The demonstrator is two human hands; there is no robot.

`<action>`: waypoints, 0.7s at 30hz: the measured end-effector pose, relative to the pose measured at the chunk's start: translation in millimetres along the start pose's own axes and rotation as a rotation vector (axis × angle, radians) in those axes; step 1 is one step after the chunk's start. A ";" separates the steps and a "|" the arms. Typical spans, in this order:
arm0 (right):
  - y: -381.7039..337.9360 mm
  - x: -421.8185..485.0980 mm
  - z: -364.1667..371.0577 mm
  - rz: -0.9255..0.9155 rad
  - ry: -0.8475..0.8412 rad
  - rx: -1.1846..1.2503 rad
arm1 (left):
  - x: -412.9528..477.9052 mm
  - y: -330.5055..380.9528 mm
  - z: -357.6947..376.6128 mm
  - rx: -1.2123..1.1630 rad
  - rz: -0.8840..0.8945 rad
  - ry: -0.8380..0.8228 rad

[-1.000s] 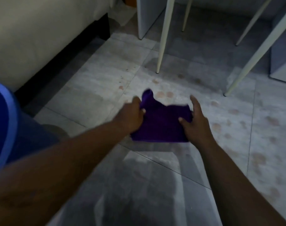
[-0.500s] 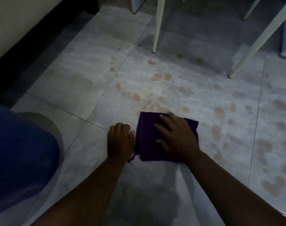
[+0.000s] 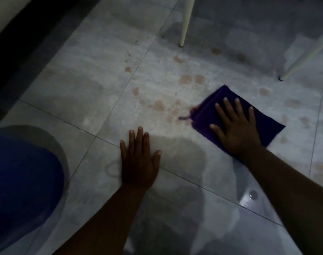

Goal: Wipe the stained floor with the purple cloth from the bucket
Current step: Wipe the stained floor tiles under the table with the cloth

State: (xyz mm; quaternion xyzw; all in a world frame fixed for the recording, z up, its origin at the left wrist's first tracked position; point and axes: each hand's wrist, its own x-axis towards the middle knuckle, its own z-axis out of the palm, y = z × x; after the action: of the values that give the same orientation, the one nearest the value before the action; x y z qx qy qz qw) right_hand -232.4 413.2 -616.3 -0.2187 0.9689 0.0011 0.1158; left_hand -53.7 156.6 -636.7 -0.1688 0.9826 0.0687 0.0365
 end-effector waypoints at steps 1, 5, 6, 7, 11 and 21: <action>-21.4 8.4 -0.4 0.027 0.011 0.008 | 0.4 -0.2 0.0 0.003 -0.009 -0.011; -108.3 -3.6 11.0 -0.095 0.000 0.053 | 0.0 -5.3 -3.6 -0.119 0.012 0.096; -123.9 -19.9 16.3 -0.132 -0.004 0.067 | 0.9 -12.0 -4.5 -0.170 0.008 0.159; -134.5 -40.0 21.5 -0.166 -0.020 0.076 | 2.5 -20.9 -5.7 -0.199 -0.014 0.205; -104.3 -93.9 29.2 -0.366 -0.085 0.013 | 17.3 -60.2 -10.9 -0.103 -0.081 0.184; -117.0 79.7 -1.9 0.094 0.035 0.100 | 44.2 -66.1 -9.5 -0.049 -0.069 0.165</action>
State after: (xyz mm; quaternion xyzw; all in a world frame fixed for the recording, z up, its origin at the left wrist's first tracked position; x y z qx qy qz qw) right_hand -253.1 273.5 -626.7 -0.1667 0.9788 -0.0458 0.1094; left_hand -73.5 79.0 -639.7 -0.2087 0.9738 0.0772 -0.0461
